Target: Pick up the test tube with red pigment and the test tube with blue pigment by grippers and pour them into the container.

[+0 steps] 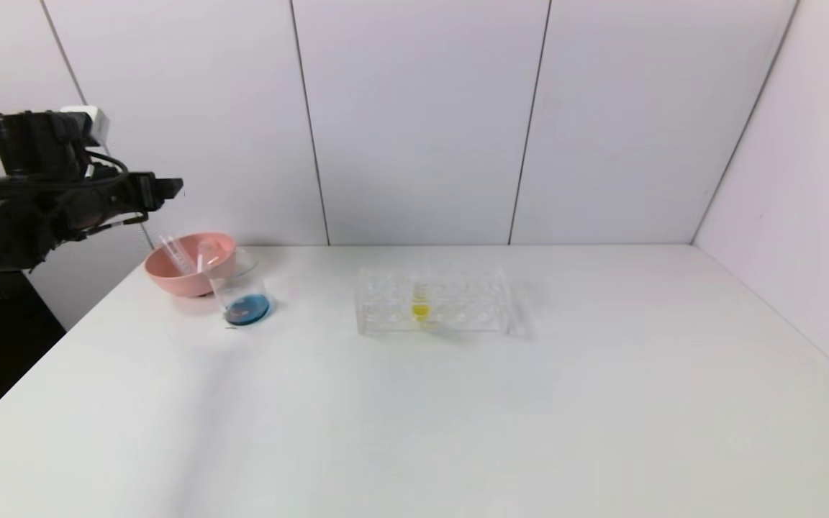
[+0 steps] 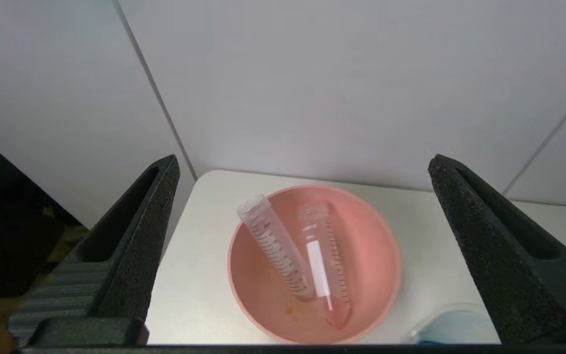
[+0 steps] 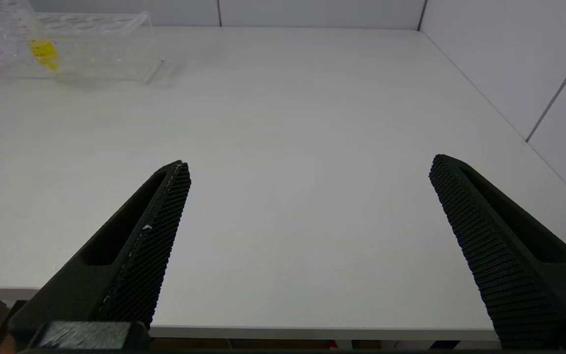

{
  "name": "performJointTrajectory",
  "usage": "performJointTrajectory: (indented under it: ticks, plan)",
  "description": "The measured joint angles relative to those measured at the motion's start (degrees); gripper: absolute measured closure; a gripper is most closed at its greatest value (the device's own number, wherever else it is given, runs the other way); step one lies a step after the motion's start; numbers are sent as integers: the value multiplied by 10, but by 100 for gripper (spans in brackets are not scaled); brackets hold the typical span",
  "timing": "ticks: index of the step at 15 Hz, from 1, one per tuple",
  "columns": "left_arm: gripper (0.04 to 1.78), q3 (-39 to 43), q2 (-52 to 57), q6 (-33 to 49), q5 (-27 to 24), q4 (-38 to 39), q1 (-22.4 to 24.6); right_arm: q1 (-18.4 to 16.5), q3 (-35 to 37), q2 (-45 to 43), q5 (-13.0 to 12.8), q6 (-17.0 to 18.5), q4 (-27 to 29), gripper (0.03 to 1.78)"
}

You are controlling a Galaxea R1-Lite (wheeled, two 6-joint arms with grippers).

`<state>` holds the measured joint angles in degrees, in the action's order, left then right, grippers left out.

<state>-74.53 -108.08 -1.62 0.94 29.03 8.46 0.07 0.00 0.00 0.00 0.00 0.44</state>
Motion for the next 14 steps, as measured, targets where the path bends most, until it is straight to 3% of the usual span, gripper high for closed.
performJointTrajectory:
  ticks: [7, 14]
  plan:
    - [6, 114, 274, -17, -25, -33, -80, 0, 0, 0, 0, 0, 0, 4]
    - [6, 147, 481, -139, -113, -324, -64, 0, 0, 0, 0, 0, 0, 4]
